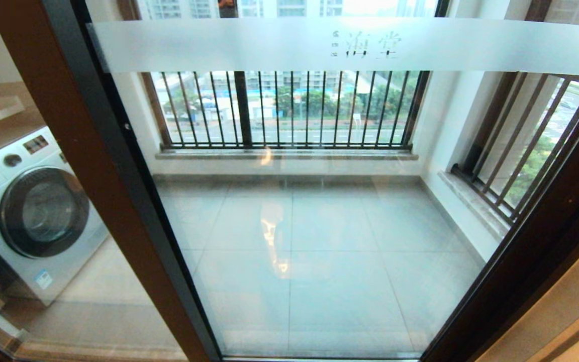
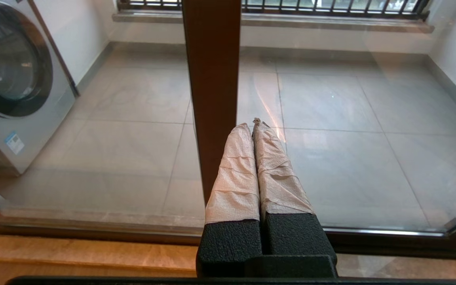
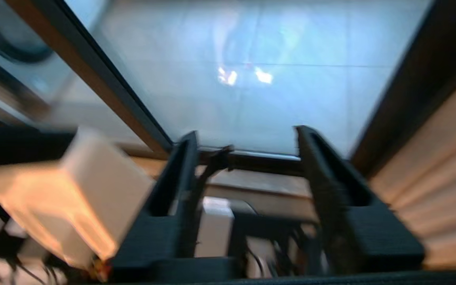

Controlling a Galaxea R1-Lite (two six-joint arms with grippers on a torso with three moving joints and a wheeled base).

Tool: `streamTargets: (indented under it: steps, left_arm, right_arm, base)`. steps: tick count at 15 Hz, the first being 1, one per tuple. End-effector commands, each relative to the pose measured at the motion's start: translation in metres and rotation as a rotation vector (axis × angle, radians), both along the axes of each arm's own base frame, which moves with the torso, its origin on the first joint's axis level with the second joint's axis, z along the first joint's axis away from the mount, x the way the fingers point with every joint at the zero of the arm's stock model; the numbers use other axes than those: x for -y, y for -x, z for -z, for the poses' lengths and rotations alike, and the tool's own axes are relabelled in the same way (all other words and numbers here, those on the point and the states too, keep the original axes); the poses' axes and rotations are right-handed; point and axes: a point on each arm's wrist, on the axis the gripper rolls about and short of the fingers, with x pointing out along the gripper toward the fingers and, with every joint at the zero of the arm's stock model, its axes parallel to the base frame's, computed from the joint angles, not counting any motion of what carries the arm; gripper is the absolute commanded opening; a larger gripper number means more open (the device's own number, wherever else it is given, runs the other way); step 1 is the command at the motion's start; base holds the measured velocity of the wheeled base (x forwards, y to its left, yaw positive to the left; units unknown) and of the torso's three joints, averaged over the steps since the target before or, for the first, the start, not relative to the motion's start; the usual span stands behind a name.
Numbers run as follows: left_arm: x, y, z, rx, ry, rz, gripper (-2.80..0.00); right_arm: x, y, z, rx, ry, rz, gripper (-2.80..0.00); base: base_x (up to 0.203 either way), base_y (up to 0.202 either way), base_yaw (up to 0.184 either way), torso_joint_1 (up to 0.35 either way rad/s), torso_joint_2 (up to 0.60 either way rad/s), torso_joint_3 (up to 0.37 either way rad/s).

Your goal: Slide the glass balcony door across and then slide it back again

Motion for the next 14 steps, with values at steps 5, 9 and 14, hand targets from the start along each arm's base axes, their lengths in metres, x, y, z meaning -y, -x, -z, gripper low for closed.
streamTargets:
  steps: [5, 9, 14]
  left_arm:
    - [0.000, -0.001, 0.000, 0.017, 0.000, 0.000, -2.80]
    - [0.000, -0.001, 0.000, 0.017, 0.000, 0.000, -2.80]
    - [0.000, -0.001, 0.000, 0.017, 0.000, 0.000, -2.80]
  right_arm:
    - [-0.007, 0.034, -0.004, 0.020, 0.064, 0.044, -2.80]
    - [-0.006, 0.038, -0.004, 0.019, 0.121, 0.121, -2.80]
    - [0.010, 0.046, -0.015, 0.135, 0.236, 0.076, -2.80]
  base:
    - [0.000, 0.000, 0.000, 0.000, 0.00, 0.000]
    - [0.000, 0.000, 0.000, 0.000, 0.00, 0.000]
    - [0.000, 0.000, 0.000, 0.000, 0.00, 0.000]
